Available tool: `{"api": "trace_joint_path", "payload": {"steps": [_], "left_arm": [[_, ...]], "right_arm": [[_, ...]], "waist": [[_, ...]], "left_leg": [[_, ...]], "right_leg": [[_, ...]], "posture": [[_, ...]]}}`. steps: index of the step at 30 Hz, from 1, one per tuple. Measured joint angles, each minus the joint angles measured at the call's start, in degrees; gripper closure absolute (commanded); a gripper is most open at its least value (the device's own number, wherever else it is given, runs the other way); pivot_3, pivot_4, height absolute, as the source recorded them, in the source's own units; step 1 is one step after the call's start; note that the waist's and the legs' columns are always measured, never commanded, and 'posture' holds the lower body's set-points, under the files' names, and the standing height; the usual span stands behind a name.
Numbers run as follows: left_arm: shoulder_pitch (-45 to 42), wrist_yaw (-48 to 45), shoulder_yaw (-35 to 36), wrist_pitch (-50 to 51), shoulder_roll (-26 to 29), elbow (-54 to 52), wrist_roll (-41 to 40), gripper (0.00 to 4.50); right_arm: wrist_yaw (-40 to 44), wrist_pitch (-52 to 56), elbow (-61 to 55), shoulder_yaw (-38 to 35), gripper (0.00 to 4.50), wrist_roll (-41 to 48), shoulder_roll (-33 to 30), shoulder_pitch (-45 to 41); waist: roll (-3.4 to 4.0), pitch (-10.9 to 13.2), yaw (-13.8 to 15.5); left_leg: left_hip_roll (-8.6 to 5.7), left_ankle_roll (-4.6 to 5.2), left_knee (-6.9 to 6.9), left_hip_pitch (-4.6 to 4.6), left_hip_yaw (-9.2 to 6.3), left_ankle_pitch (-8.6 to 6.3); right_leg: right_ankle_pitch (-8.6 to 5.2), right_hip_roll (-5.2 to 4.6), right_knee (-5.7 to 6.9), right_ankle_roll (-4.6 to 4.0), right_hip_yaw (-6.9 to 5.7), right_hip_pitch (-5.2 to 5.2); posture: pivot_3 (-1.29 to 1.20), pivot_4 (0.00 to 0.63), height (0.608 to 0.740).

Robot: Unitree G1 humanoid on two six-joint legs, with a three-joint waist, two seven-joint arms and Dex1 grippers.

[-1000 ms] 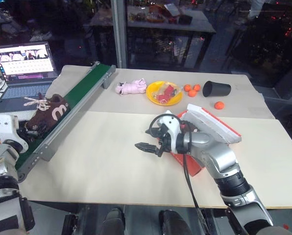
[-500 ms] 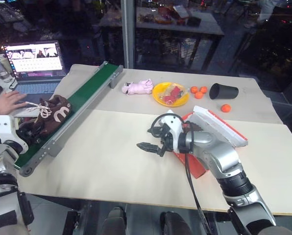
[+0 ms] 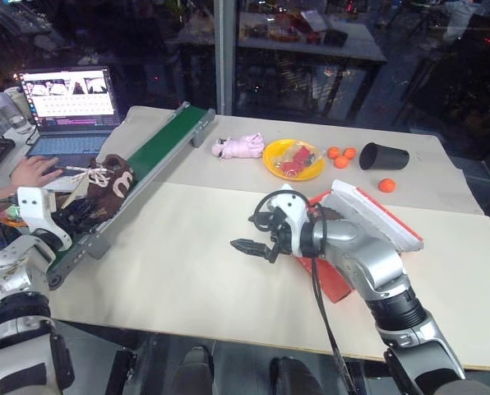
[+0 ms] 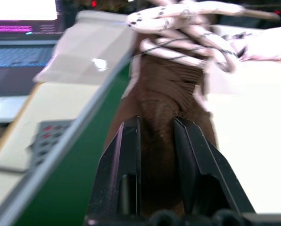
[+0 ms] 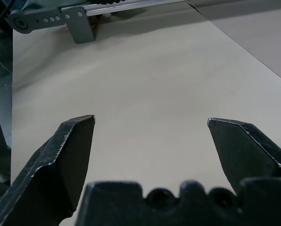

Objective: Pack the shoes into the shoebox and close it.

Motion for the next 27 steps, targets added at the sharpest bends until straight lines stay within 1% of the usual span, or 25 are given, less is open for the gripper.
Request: {"api": "trace_joint_path", "payload": {"steps": [6, 8, 14, 15, 17, 19, 20, 21, 23, 25, 26, 27], "left_arm": [[-0.6, 3.5, -1.7, 6.2, -3.7, -13.4, -2.1, 3.52], [-0.8, 4.5, -2.4, 8.4, -4.8, -17.3, -2.5, 3.52], [-1.0, 7.8, -2.7, 10.2, -5.0, -17.5, -2.1, 3.52], [-0.9, 8.6, -2.6, 10.4, -4.9, -17.3, -2.0, 3.27], [-0.7, 9.5, -2.2, 11.2, -5.0, -17.1, -2.1, 2.93], [0.1, 10.1, -1.3, 11.6, -5.0, -17.2, -2.4, 2.26], [0.6, 10.1, -0.8, 11.6, -5.0, -17.2, -2.8, 1.84], [1.0, 10.6, -0.5, 11.6, -5.0, -17.5, -3.0, 1.57], [1.2, 12.1, -0.1, 11.6, -5.0, -17.7, -3.0, 0.81], [1.3, 16.9, 1.1, 11.4, -5.0, -17.7, -2.0, 0.13], [1.3, 19.6, 2.0, 11.4, -4.8, -17.7, -1.3, 0.02], [1.7, 21.8, 2.3, 11.4, -4.4, -17.8, -0.4, 0.02]], "right_arm": [[-0.4, 0.0, -0.1, 0.0, 0.0, 0.0, 0.0, 0.0], [-0.6, 0.0, -0.1, 0.0, 0.0, 0.0, 0.0, 0.0], [-1.1, 0.3, -0.7, 0.0, 0.0, 0.0, -0.6, 0.2], [-1.2, 0.5, -1.2, 0.0, 0.0, 0.0, -0.6, 0.3], [-1.3, 0.7, -1.6, 0.0, 0.0, 0.0, -0.7, 0.4], [-1.7, 0.8, -1.8, 0.0, 0.0, 0.1, -0.8, 0.5], [-1.8, 0.9, -1.8, 0.0, 0.0, 0.1, -0.8, 0.6], [-1.8, 0.9, -1.8, 0.0, 0.0, 0.1, -0.9, 0.6], [-1.9, 0.9, -1.9, 0.0, 0.0, 0.1, -0.9, 0.6], [-1.8, 1.0, -2.0, 0.0, 0.0, 0.1, -0.9, 0.6], [-1.8, 1.0, -2.1, 0.0, 0.0, 0.1, -1.2, 0.6], [-1.8, 1.0, -2.1, 0.0, 0.0, 0.1, -1.3, 0.6]], "waist": [[-0.03, 0.0, -0.9], [-0.04, 0.0, -1.7], [-0.04, 0.0, -3.2], [-0.04, 0.0, -3.3], [-0.04, 0.0, -3.4], [-0.04, 0.0, -3.4], [-0.05, 0.0, -3.4], [-0.05, 0.0, -3.4], [-0.05, 0.0, -3.4], [-0.05, 0.0, -3.4], [-0.05, 0.0, -3.4], [-0.05, 0.0, -3.5]], "left_leg": [[0.0, 0.03, 0.03, 0.0, -0.01, 0.02], [0.0, 0.32, 0.02, 0.0, -0.02, 0.2], [0.01, 0.44, 0.0, 0.03, -0.05, 0.28], [0.01, 0.45, 0.0, 0.03, -0.05, 0.28], [0.01, 0.45, 0.0, 0.03, -0.05, 0.28], [0.01, 0.44, 0.0, 0.03, -0.05, 0.28], [0.01, 0.44, -0.01, 0.03, -0.05, 0.27], [0.01, 0.44, -0.01, 0.03, -0.05, 0.27], [0.02, 0.43, -0.01, 0.03, -0.05, 0.27], [0.02, 0.38, -0.01, 0.08, -0.05, 0.24], [0.02, 0.37, -0.01, 0.12, -0.05, 0.23], [0.01, 0.36, -0.05, 0.19, -0.04, 0.22]], "right_leg": [[0.01, 0.03, -0.01, 0.03, 0.01, 0.01], [0.01, 0.04, -0.01, 0.04, 0.02, 0.01], [0.01, 0.06, 0.01, 0.05, 0.04, -0.01], [0.01, 0.06, 0.01, 0.05, 0.04, -0.01], [0.01, 0.06, 0.01, 0.05, 0.05, -0.01], [0.01, 0.06, 0.01, 0.05, 0.05, -0.01], [0.01, 0.06, 0.01, 0.04, 0.05, -0.01], [0.01, 0.06, 0.01, 0.04, 0.05, -0.01], [0.01, 0.06, 0.01, 0.04, 0.05, -0.01], [0.01, 0.06, 0.03, 0.04, 0.05, 0.0], [0.01, 0.06, 0.05, 0.03, 0.07, 0.01], [0.02, 0.06, 0.06, 0.03, 0.08, 0.02]], "posture": [[0.0, 0.15, 0.736], [0.0, 0.15, 0.736], [0.0, 0.15, 0.736], [0.0, 0.15, 0.736], [0.0, 0.15, 0.736], [0.0, 0.15, 0.736], [0.0, 0.15, 0.736], [0.0, 0.15, 0.736], [0.0, 0.15, 0.736], [0.0, 0.15, 0.736], [0.0, 0.15, 0.736], [0.0, 0.15, 0.736]]}}
